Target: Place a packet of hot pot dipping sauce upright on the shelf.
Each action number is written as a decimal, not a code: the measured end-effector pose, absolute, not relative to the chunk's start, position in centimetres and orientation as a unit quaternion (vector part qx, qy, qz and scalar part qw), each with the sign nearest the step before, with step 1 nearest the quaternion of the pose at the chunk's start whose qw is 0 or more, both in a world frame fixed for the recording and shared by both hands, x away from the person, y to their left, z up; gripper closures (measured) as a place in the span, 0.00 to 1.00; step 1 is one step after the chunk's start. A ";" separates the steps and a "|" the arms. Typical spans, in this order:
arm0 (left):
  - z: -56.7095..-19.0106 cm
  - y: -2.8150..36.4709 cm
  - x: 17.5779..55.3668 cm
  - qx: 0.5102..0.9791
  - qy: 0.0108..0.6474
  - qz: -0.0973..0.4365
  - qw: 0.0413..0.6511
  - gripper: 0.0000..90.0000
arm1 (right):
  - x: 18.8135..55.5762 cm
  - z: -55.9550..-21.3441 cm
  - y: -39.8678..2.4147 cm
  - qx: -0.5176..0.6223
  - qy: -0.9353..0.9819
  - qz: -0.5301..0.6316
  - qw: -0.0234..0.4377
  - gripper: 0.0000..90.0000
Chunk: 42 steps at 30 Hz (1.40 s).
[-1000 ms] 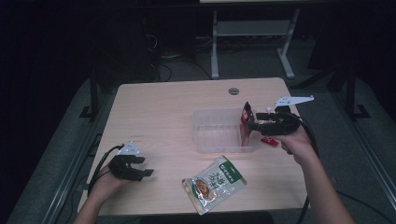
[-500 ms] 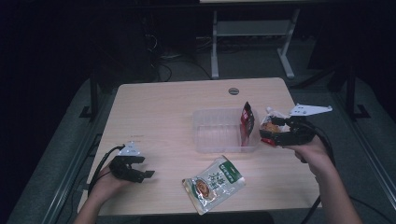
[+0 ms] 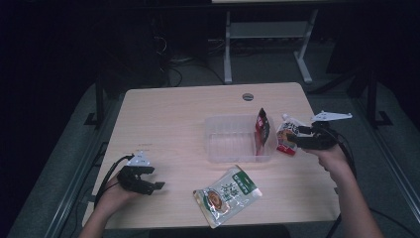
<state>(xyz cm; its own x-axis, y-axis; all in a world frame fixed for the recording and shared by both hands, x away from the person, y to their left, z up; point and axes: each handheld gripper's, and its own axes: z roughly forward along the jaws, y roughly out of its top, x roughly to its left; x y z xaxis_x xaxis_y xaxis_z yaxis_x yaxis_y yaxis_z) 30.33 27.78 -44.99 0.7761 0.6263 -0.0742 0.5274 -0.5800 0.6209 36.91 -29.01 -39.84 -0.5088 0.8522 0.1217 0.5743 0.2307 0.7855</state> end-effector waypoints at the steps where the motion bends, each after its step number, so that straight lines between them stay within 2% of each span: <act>1: -45.0 27.8 30.3 0.885 0.326 0.077 0.322 0.29 | 36.9 -39.8 -29.0 0.466 0.766 0.410 0.170 0.42; 3: -45.0 27.8 30.4 0.885 0.325 0.079 0.324 0.29 | 37.6 -40.6 -28.9 0.470 0.768 0.400 0.168 0.58; 4: -45.0 27.8 30.4 0.885 0.325 0.079 0.324 0.29 | 37.6 -40.6 -28.9 0.470 0.768 0.400 0.168 0.58; 8: -45.1 27.8 30.5 0.884 0.329 0.075 0.323 0.29 | 38.9 -41.5 -28.6 0.486 0.768 0.381 0.170 0.84; 10: -45.2 27.7 30.5 0.884 0.328 0.075 0.323 0.29 | 39.3 -41.7 -28.5 0.489 0.768 0.377 0.171 0.92; 15: -45.1 27.7 30.4 0.885 0.327 0.076 0.323 0.29 | 40.5 -42.2 -28.3 0.495 0.769 0.360 0.183 0.99; 26: -45.3 27.8 30.5 0.886 0.327 0.074 0.320 0.29 | 43.9 -45.2 -28.8 0.516 0.781 0.322 0.142 1.00; 42: -45.5 27.7 30.5 0.889 0.326 0.070 0.316 0.29 | 44.3 -46.1 -28.1 0.515 0.800 0.279 0.127 1.00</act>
